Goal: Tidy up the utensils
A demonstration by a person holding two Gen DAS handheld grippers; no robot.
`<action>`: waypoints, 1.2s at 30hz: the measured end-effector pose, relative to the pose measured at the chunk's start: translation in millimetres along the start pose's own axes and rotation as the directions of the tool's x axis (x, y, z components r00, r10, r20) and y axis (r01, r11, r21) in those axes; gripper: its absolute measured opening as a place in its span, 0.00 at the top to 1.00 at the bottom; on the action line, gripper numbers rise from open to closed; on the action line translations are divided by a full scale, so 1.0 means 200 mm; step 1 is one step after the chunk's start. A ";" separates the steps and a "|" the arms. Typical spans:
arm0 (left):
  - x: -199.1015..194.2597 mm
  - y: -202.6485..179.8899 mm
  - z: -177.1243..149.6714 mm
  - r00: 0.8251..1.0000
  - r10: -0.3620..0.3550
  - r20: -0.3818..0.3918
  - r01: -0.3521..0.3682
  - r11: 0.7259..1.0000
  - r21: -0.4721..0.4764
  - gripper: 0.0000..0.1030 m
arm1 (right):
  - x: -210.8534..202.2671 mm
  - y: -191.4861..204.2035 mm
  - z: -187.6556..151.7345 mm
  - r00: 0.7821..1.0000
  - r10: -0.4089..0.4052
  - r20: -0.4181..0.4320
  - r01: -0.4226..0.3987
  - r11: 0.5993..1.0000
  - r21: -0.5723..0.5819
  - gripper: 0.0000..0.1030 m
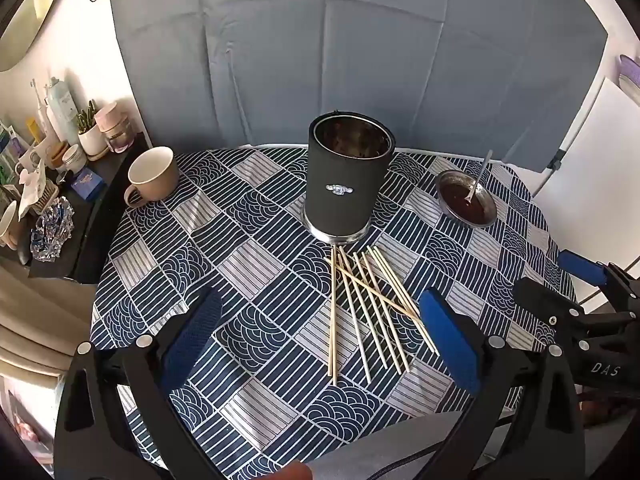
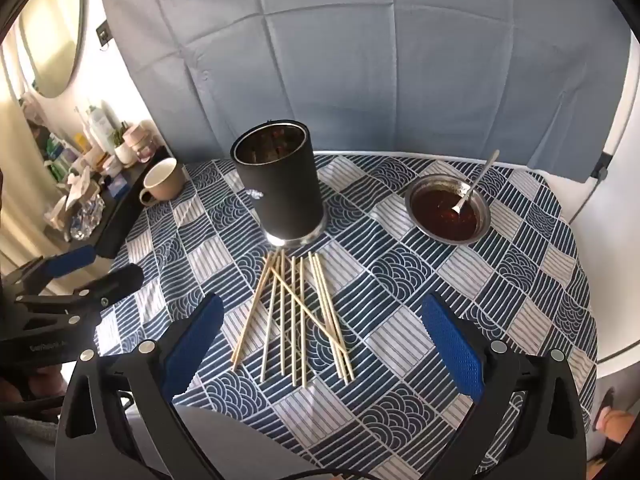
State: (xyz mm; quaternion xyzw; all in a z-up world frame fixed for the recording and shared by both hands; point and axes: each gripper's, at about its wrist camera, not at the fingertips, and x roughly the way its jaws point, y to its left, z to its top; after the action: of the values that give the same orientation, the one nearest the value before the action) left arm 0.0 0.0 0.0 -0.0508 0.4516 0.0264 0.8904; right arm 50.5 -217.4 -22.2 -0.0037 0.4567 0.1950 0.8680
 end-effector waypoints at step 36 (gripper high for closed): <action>0.02 0.00 -0.04 1.000 0.000 -0.011 0.000 1.000 0.007 0.06 | 0.00 0.00 -0.01 1.000 0.011 -0.012 -0.011 1.000 -0.002 0.08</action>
State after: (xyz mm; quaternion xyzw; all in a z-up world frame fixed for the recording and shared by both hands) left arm -4.3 -0.5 -7.3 -0.0477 0.4568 0.0245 0.8880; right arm 48.4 -217.1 -22.8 -0.0033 0.4616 0.2003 0.8641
